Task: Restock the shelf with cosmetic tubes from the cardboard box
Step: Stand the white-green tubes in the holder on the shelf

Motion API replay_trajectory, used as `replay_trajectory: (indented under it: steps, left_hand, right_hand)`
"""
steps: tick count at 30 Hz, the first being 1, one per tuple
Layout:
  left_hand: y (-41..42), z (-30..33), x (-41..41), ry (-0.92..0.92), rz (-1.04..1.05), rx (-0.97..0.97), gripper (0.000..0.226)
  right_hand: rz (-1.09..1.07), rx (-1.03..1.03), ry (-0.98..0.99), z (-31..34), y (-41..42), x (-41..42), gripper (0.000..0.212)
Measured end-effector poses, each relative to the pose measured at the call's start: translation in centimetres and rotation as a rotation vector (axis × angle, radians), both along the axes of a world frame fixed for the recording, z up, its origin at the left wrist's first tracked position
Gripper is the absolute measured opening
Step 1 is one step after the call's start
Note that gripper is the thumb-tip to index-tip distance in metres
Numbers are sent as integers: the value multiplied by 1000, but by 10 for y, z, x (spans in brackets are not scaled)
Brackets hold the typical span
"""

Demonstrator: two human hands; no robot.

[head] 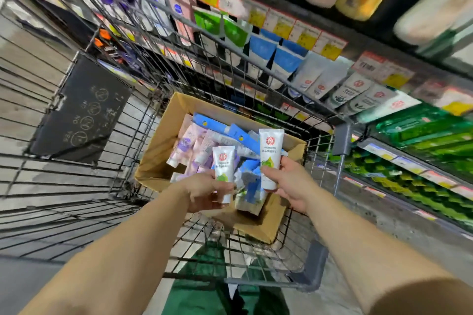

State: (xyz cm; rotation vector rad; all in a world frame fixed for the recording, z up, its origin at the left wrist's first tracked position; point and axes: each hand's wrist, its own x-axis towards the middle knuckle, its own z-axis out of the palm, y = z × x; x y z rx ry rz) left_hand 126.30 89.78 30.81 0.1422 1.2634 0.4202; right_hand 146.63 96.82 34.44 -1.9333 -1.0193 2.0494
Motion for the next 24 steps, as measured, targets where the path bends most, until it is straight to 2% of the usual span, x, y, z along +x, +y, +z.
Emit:
replay_trajectory:
  steps: [1, 6, 8, 11, 14, 19, 24]
  left_hand:
    - [6, 11, 0, 24, -2, 22, 53]
    - [35, 61, 10, 54, -67, 172, 59]
    - [43, 79, 19, 60, -100, 222, 52]
    - [52, 108, 41, 96, -140, 273, 26]
    - [59, 138, 72, 133, -178, 329, 17]
    - [63, 201, 152, 109, -316, 487, 20]
    - [47, 263, 286, 108, -418, 666, 24]
  right_hand:
    - [-14, 10, 4, 7, -1, 1, 34]
    - [-104, 53, 52, 44, -4, 13, 41]
    - [-141, 75, 64, 60, -6, 22, 39]
    - [-185, 114, 87, 83, -9, 40, 26]
    - [-246, 168, 119, 110, -13, 67, 17]
    - [-346, 275, 190, 165, -26, 149, 25]
    - [-470, 421, 246, 221, -61, 286, 30]
